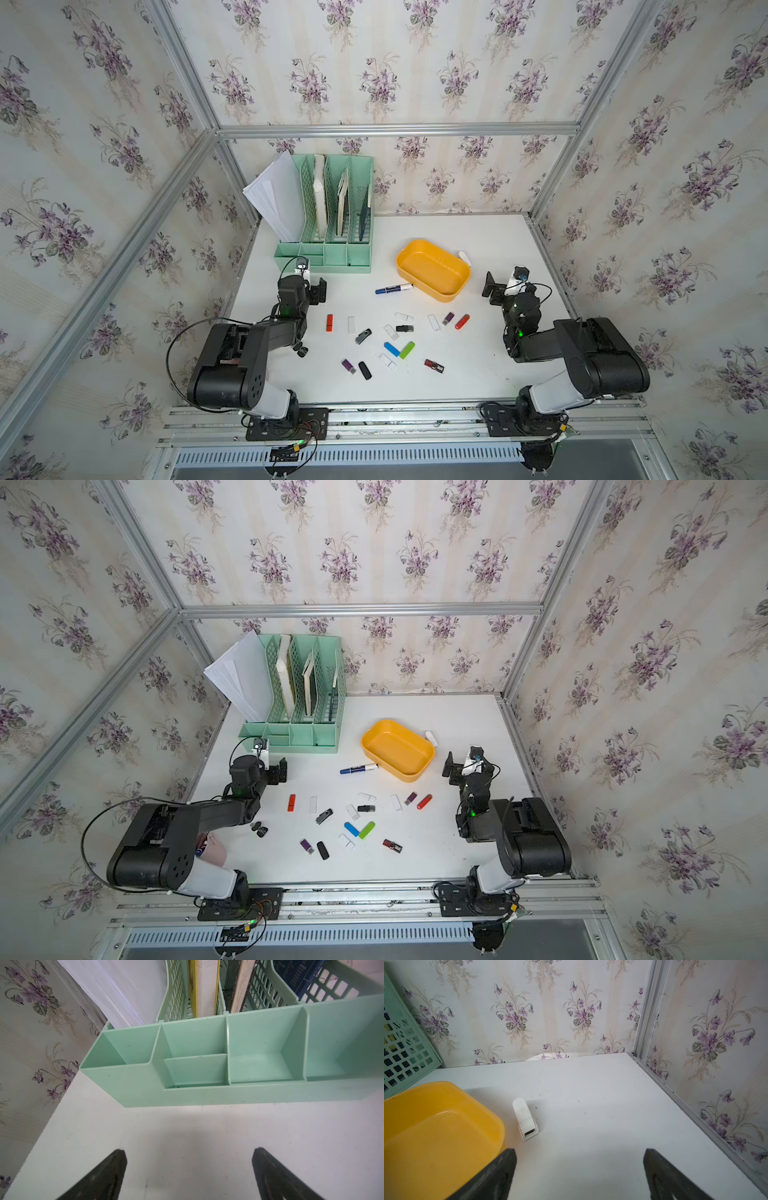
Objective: Put the usb flash drive into the storage box
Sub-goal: Adjust the distractor at the center of the board.
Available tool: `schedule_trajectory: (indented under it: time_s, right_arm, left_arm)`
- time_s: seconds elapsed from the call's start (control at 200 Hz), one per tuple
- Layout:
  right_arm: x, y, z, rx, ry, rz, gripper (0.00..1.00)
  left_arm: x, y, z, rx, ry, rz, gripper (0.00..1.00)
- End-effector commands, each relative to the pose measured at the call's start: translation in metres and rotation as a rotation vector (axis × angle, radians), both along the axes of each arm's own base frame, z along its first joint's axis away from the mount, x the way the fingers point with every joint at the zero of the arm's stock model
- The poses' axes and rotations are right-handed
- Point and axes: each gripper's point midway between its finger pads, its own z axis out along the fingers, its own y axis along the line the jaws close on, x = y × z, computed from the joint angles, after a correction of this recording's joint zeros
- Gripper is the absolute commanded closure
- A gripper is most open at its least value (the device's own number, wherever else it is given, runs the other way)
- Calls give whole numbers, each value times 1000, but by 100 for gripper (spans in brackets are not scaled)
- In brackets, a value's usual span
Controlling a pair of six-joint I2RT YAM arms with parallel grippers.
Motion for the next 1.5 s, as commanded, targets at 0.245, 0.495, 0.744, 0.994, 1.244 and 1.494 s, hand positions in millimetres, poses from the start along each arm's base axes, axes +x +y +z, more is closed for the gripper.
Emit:
schedule_trajectory:
  time_s: [0.245, 0.495, 0.744, 0.994, 1.244, 1.494]
  right_arm:
    - [2, 1, 6, 5, -22, 2, 0]
    - [2, 1, 7, 5, -24, 2, 0]
    - [2, 1, 6, 5, -21, 5, 0]
    - [35, -2, 36, 35, 148, -47, 0]
    - [37, 21, 46, 169, 430, -22, 1]
    - [5, 67, 35, 255, 644, 32, 5]
  left_arm:
    - [4, -1, 7, -9, -23, -2, 1]
    - [4, -1, 7, -11, -23, -4, 1]
    - [4, 0, 5, -30, -16, -14, 1]
    - [17, 4, 47, -50, 214, 43, 1]
    - [-4, -16, 96, -157, 305, 42, 1]
    - [-45, -30, 96, -203, 477, 72, 1]
